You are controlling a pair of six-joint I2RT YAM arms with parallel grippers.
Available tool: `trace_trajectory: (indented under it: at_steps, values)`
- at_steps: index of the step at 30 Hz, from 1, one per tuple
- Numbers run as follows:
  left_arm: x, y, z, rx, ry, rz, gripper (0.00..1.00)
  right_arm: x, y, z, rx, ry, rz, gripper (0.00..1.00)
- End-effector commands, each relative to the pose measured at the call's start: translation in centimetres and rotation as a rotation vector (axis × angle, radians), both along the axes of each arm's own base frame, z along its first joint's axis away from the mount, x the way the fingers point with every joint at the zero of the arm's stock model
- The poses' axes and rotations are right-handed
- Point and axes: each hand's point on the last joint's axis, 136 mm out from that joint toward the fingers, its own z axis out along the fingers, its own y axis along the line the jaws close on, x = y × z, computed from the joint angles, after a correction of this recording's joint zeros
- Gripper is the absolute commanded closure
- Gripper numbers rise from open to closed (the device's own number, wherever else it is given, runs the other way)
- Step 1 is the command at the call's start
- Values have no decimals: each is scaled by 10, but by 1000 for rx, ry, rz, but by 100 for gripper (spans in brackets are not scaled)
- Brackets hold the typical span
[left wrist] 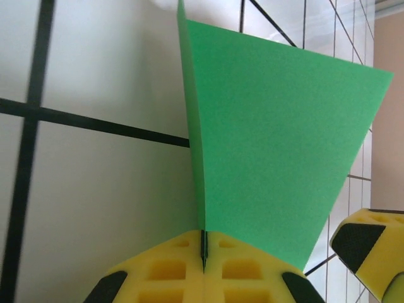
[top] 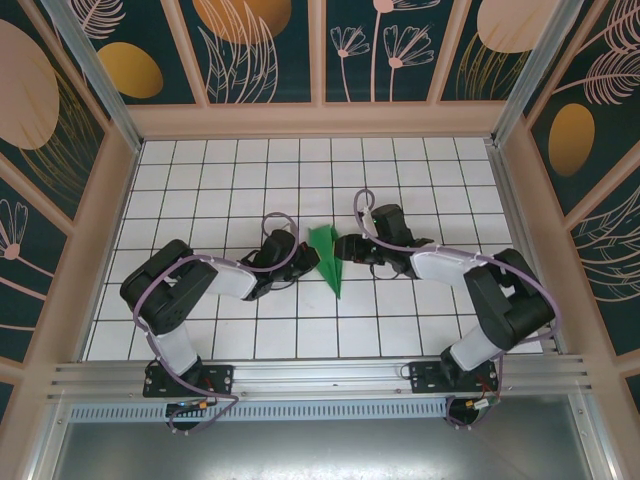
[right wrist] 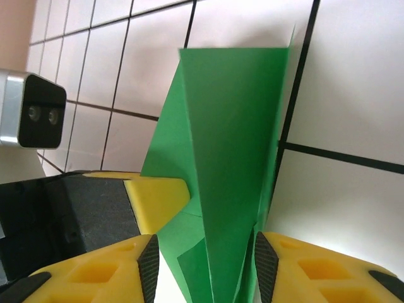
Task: Fold a paper plane with a square sheet of paper (pick it up from the middle)
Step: Turn over a paper plane at the center of the table, then move the paper plane to the top-center of the table.
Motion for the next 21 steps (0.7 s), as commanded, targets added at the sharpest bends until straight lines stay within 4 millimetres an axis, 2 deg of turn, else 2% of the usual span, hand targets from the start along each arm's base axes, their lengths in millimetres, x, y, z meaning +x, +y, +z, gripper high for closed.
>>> trace_trajectory:
  at_steps: [1,6,10,15,21]
  values:
    - [7,1,12,-35,-43,21,100,-1,10,-5,-43,5,31,53]
    - [6,-2,11,-44,-43,8,100,-5,14,-13,-81,23,48,53]
    - [6,-4,11,-53,-42,1,100,-7,9,-20,-134,34,35,52]
    - [6,-3,9,-49,-35,3,100,-13,5,-25,-167,44,35,48]
    - [5,-2,7,-41,-31,6,100,-10,2,-27,-210,27,31,42]
